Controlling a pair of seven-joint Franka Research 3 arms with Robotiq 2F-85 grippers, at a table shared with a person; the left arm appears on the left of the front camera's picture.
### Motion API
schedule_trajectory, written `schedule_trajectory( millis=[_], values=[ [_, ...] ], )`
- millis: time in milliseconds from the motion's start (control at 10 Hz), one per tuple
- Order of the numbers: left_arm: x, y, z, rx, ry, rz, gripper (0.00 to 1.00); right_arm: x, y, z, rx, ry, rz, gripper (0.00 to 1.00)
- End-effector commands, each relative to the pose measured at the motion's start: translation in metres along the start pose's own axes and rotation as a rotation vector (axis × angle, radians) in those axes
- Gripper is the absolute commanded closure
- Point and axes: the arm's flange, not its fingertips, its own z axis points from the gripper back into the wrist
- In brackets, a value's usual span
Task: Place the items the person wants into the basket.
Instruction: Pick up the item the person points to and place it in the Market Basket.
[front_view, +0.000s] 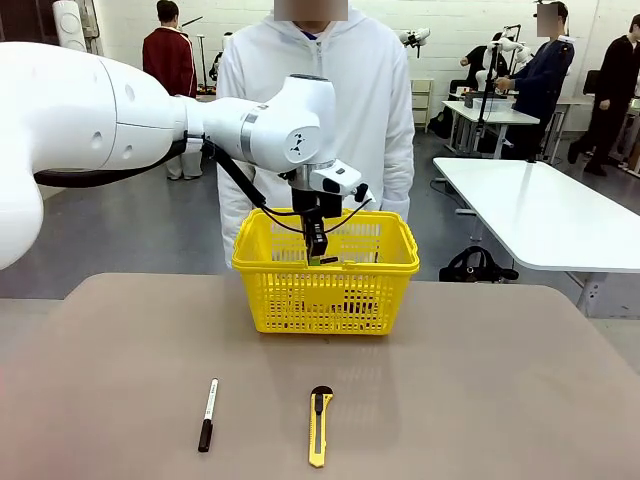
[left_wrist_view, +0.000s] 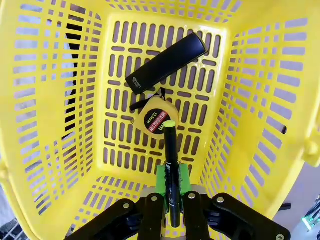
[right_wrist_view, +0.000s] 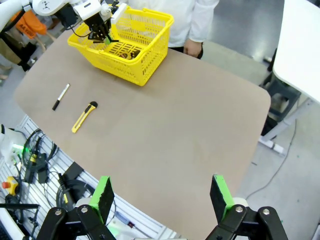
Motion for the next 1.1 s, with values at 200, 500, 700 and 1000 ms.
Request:
schedule_trajectory(
  millis=[200,500,700,1000],
  values=[
    [0.0085,0.0056,0.0068,0.01,0.02,-0.024,0.21,-0.0034,0.0007,-0.004,0.012,-0.001,0.003,0.0],
    [0.0089,0.0074,0.004,0.024,0.026,-0.025,0.0,-0.0034,0.0007,-0.004,0.012,-0.001,0.003,0.0],
    [0.0091,0.0087,0.0031,0.029,0.029,-0.023,0.0,-0.0034,0.0007,-0.004,0.012,-0.001,0.003,0.0],
    [0.0092,0.0096,0.0024,0.039,0.031,-0.02,0.0,-0.0034,0.0007,-0.004,0.012,-0.001,0.003,0.0]
  ],
)
